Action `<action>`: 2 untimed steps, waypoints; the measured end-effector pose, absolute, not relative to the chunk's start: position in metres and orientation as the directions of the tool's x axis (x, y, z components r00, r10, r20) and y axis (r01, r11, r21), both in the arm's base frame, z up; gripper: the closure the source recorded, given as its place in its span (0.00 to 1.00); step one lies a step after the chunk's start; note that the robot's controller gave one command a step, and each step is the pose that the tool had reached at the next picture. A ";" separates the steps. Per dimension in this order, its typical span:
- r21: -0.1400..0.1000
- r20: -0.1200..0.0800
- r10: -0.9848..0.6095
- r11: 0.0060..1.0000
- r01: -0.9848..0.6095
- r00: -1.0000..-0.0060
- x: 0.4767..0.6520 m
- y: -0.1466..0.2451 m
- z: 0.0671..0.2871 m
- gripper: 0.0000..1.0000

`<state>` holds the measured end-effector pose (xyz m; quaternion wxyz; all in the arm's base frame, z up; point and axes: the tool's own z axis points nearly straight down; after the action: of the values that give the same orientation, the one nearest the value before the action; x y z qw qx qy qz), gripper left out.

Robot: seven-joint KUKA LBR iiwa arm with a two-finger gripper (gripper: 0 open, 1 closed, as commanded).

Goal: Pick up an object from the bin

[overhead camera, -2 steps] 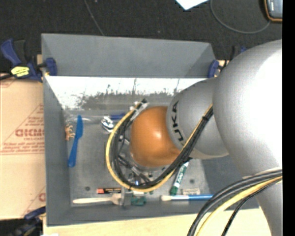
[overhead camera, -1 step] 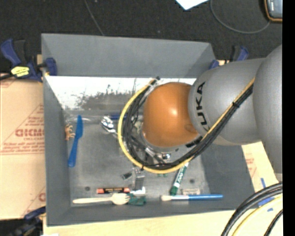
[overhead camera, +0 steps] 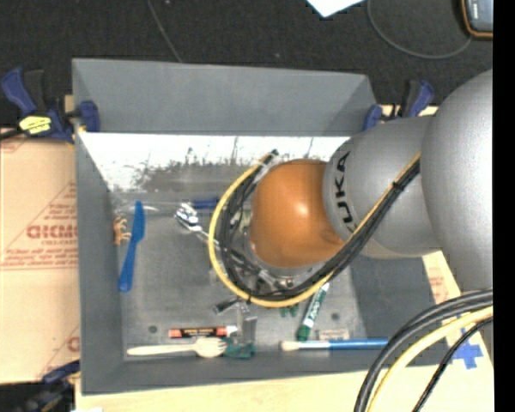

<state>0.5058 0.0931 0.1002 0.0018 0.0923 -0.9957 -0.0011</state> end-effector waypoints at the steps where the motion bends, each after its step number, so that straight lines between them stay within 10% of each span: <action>1: 0.007 -0.017 -0.076 0.997 -0.076 -0.997 0.544 0.060 0.071 0.00; 2: 0.004 -0.014 -0.220 0.976 -0.220 -0.976 0.551 0.062 0.072 1.00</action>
Offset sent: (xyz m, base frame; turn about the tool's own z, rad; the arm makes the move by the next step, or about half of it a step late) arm 0.0425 -0.0311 -0.0302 -0.0402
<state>0.5506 0.0616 0.0717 -0.0065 0.1105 -0.9939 -0.0029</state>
